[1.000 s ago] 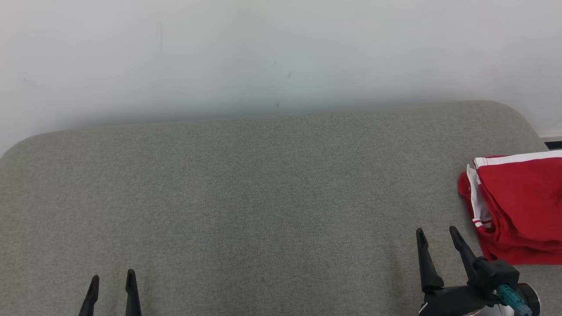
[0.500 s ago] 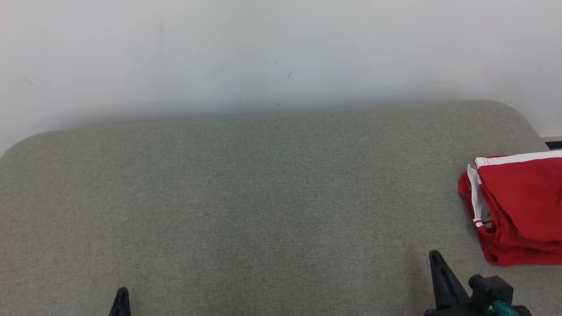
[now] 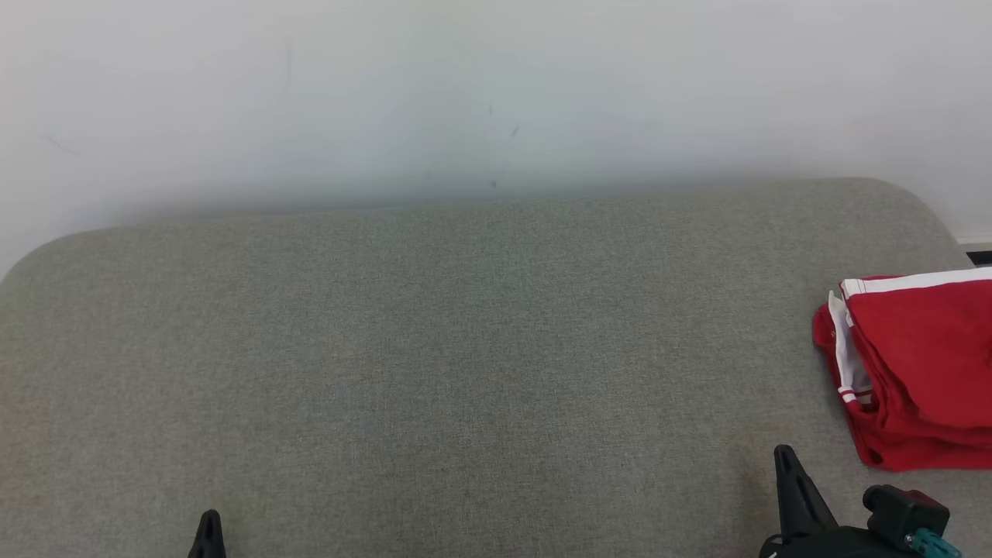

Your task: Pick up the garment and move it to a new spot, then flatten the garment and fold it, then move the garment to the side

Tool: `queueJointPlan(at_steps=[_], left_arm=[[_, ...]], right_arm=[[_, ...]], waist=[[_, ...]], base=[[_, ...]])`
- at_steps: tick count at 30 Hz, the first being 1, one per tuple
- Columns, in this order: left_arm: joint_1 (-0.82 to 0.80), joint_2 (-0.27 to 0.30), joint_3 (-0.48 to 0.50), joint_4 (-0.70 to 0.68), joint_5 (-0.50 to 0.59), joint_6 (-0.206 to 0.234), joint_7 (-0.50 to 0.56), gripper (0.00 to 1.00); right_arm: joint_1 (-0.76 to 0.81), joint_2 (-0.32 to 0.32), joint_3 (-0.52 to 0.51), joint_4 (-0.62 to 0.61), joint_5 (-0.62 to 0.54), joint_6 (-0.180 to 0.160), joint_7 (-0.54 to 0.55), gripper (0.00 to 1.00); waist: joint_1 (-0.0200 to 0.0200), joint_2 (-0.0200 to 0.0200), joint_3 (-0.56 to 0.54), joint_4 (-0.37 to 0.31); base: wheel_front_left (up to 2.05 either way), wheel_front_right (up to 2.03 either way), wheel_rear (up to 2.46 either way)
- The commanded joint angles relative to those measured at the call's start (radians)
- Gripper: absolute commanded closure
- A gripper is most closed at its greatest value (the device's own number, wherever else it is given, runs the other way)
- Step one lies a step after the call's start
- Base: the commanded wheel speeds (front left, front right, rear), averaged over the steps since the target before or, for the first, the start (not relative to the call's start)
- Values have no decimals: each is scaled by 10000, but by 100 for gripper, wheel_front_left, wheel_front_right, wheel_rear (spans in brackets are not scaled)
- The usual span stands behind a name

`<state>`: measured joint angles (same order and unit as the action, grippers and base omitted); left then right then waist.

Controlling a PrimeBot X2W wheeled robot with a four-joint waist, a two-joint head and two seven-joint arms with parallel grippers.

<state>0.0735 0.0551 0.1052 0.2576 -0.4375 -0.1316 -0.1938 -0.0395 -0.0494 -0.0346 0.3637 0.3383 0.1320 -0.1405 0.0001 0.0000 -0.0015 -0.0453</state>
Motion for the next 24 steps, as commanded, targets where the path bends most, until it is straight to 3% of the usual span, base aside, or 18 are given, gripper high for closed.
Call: queueJointPlan(at_steps=[1, 24], left_arm=[[-319, 27, 34, -148, -515, 2, 105, 100], [-776, 7, 49, -161, -3808, 5, 974, 100]], right_arm=[[-214, -7, -58, -238, 579, -3, 87, 100], [-370, -9, -271, -548, 4152, -7, 798, 100]], waist=[[0, 0, 1, 8], [0, 0, 10, 97]], base=[[0, 0, 0], [0, 0, 0]])
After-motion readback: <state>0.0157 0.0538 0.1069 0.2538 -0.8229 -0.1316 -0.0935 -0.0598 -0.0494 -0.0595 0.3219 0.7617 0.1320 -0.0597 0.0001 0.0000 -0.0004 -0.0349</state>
